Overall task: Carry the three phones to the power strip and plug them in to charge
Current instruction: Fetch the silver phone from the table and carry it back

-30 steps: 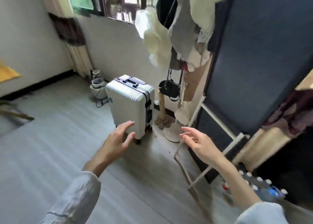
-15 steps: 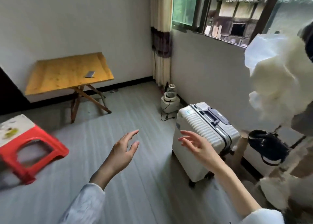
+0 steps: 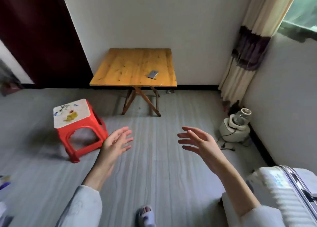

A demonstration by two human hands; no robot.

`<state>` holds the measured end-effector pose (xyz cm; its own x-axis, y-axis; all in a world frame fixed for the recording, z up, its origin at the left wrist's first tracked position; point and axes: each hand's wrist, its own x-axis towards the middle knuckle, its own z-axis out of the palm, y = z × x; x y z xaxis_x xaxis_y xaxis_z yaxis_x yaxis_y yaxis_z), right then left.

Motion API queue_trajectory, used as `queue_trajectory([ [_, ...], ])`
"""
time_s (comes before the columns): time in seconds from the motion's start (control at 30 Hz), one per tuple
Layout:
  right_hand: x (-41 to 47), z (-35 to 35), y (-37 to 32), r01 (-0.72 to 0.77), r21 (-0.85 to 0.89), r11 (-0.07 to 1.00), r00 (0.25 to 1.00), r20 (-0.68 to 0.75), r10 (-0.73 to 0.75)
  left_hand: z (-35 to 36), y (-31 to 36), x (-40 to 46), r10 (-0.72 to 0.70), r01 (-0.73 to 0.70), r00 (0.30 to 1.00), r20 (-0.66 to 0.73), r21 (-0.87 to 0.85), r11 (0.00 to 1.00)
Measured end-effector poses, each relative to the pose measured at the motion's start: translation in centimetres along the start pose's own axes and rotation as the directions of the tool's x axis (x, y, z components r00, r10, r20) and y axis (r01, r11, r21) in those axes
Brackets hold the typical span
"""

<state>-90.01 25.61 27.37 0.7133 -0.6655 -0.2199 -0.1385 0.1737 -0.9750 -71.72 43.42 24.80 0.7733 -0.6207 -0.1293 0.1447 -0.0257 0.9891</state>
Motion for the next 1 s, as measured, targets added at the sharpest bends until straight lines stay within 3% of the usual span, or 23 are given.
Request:
queue_trajectory([
  [0.13,10.3,3.3,-2.2,-0.045,0.113,0.993,0.999,0.010,0.045,-2.2,0.4,9.4,-0.093,0.088,0.995,-0.023,-0.180,0.980],
  [0.3,21.6,6.3,-5.4,-0.047,0.115,0.992,0.998,0.046,0.042,-4.1,2.2,21.4,-0.124,0.111,0.990,-0.061,-0.192,0.975],
  [0.77,56.1,5.0,-7.6,-0.106,0.045,0.993,0.993,-0.043,0.108,0.8,1.6,55.7,-0.212,0.212,0.977,0.002,0.071,0.975],
  [1.0,71.8,4.0,-6.6,-0.183,-0.197,0.963,0.983,-0.056,0.176,3.9,-0.5,71.0,-0.307,0.274,0.951,0.028,0.382,0.883],
])
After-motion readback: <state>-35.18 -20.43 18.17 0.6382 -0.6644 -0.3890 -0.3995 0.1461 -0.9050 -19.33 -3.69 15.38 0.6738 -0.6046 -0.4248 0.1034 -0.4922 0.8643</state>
